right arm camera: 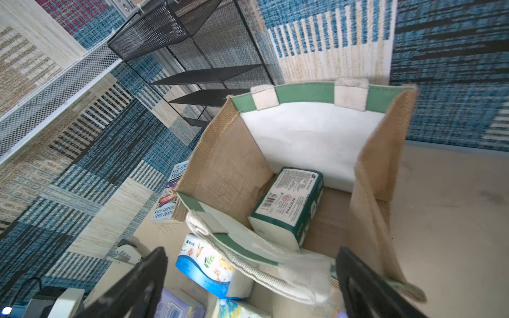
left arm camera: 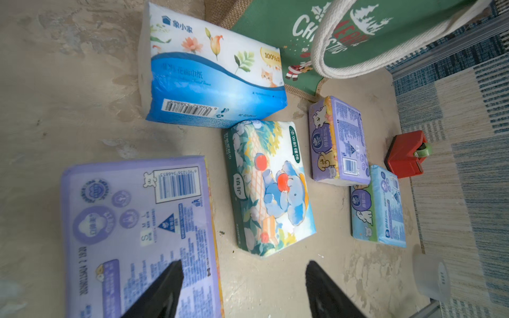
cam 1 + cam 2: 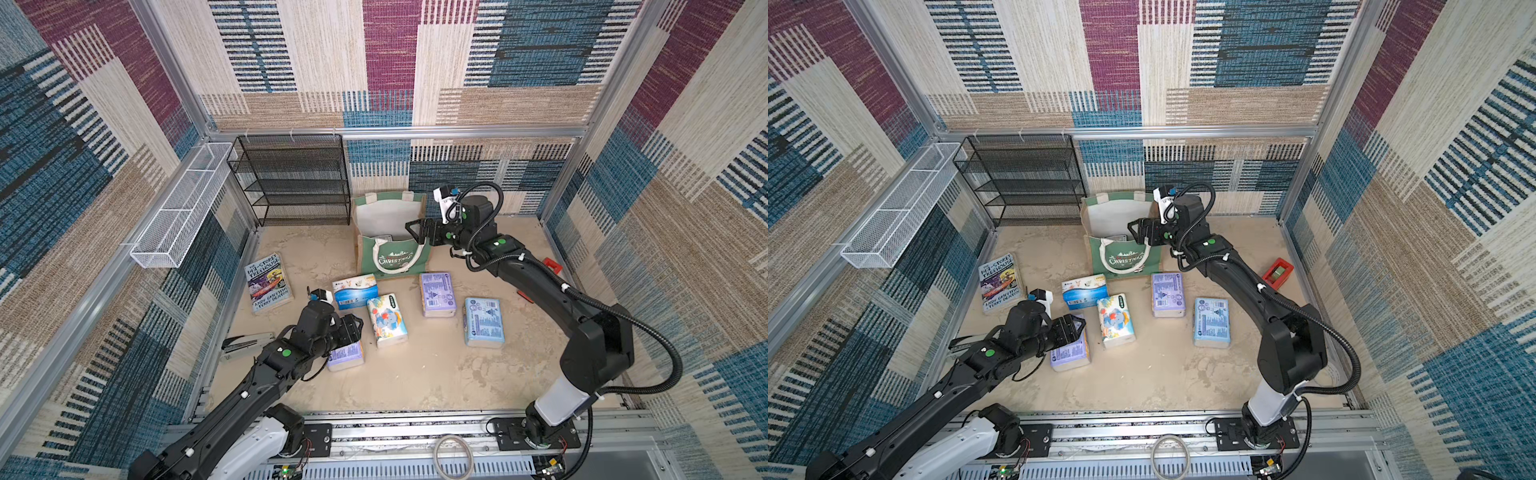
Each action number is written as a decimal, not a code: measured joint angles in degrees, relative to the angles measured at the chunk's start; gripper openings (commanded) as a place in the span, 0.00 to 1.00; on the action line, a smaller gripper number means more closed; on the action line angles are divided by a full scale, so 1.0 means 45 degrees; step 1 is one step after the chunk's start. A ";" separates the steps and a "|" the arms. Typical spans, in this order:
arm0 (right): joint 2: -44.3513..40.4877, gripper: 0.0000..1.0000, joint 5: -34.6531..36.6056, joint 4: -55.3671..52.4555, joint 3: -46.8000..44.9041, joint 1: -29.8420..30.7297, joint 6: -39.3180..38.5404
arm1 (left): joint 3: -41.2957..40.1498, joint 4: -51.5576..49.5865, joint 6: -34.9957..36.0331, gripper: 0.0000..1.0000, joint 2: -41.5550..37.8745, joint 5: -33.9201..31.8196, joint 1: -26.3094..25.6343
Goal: Put tissues into the canvas bag
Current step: Place the pack of facial tissues in the canvas bag, then pick up the pack of facial tissues from the center of the board.
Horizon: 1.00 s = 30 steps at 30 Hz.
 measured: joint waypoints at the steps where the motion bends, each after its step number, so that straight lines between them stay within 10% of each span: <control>1: -0.0321 0.94 0.0087 0.0185 -0.0505 0.0000 -0.0039 | 0.0000 0.0136 -0.0039 0.72 0.0185 -0.0053 -0.0141; 15: -0.4391 0.74 0.1112 0.3186 -0.8072 0.0092 0.0602 | 0.0758 0.2589 -0.0442 0.70 0.3730 -0.0554 -0.1384; 30: -0.4653 0.67 0.1491 0.4954 -1.1380 0.1807 0.2608 | 0.1481 0.3983 -0.0733 0.68 0.6314 0.0112 -0.1447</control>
